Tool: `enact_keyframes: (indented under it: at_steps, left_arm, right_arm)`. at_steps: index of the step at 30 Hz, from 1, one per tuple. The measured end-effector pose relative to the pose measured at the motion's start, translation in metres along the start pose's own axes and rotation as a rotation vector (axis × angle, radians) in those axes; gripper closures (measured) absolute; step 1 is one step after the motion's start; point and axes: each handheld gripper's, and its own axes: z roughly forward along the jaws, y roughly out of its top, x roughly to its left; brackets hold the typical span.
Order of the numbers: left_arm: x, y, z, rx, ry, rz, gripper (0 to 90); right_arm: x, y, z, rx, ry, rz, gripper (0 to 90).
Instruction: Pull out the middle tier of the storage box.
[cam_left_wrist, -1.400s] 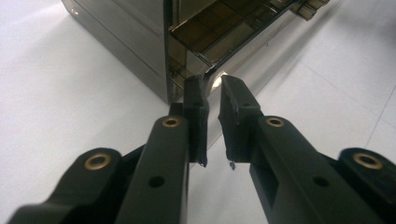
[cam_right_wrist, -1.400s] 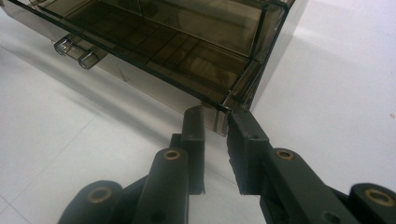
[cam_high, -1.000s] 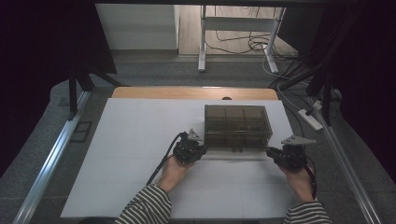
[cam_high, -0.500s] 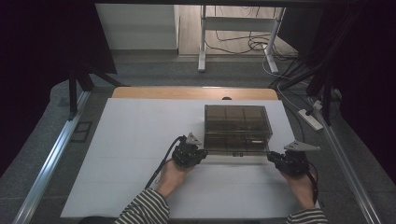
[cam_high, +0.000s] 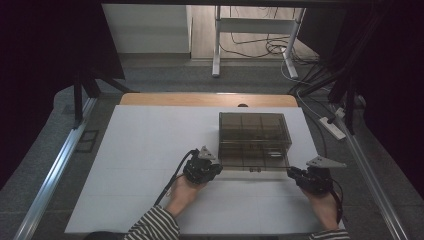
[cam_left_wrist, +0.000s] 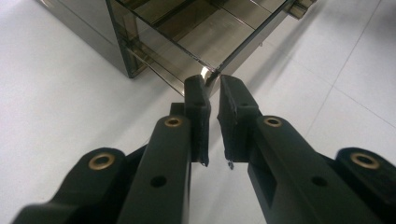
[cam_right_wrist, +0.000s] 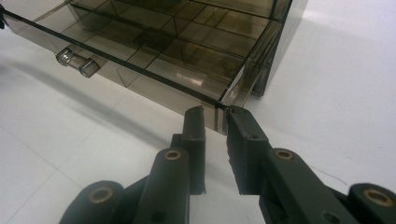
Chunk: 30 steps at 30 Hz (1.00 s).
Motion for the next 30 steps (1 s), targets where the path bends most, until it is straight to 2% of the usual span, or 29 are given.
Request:
enact_keyframes:
  at_steps: [18,28,30]
  left_arm:
    - [-0.008,-0.008,0.001,0.017,-0.017,0.023,80.8]
    - [-0.007,-0.011,0.001,-0.005,-0.024,0.022,80.1]
    - [-0.008,-0.012,0.000,-0.014,-0.017,0.025,77.5]
  right_arm:
    - [0.002,-0.010,-0.004,0.012,0.000,0.023,76.8]
    - [0.001,-0.013,-0.003,0.002,0.008,0.038,76.9]
    - [0.001,-0.014,-0.004,-0.001,0.006,0.037,76.3]
